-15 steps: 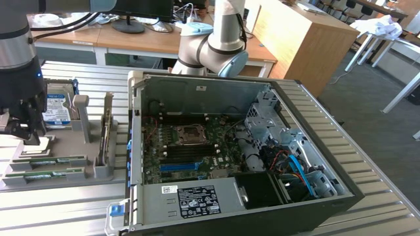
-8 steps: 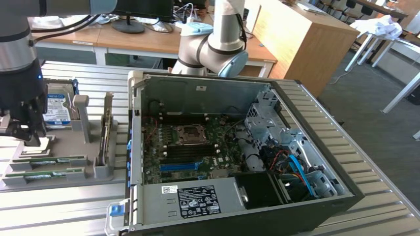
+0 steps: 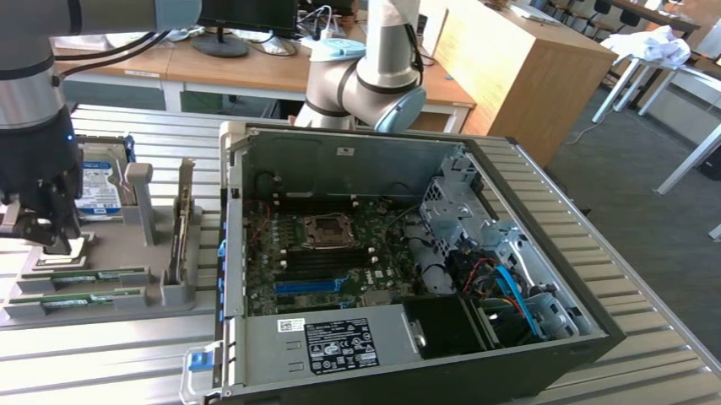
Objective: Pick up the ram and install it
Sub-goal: 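Pick up the ram and move it above insertion slot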
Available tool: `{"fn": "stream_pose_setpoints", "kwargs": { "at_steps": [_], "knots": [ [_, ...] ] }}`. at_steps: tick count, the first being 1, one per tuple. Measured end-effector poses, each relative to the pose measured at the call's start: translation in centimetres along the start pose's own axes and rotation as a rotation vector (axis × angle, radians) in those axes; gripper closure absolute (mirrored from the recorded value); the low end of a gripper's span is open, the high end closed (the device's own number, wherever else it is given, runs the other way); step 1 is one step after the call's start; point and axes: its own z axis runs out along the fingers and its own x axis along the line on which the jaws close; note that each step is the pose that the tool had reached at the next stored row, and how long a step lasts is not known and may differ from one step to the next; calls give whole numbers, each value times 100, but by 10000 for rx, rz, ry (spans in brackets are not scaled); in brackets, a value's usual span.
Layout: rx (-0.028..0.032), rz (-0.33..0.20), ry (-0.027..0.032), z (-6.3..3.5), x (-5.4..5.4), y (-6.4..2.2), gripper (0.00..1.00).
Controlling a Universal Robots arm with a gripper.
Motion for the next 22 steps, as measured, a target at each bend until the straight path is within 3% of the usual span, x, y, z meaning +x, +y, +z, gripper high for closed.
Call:
{"fn": "stream_pose_setpoints", "kwargs": {
  "at_steps": [9, 22],
  "knots": [
    [1, 0, -1, 23, 0, -1, 70],
    [-1, 0, -4, 128, 3, -6, 70]
  ]
}}
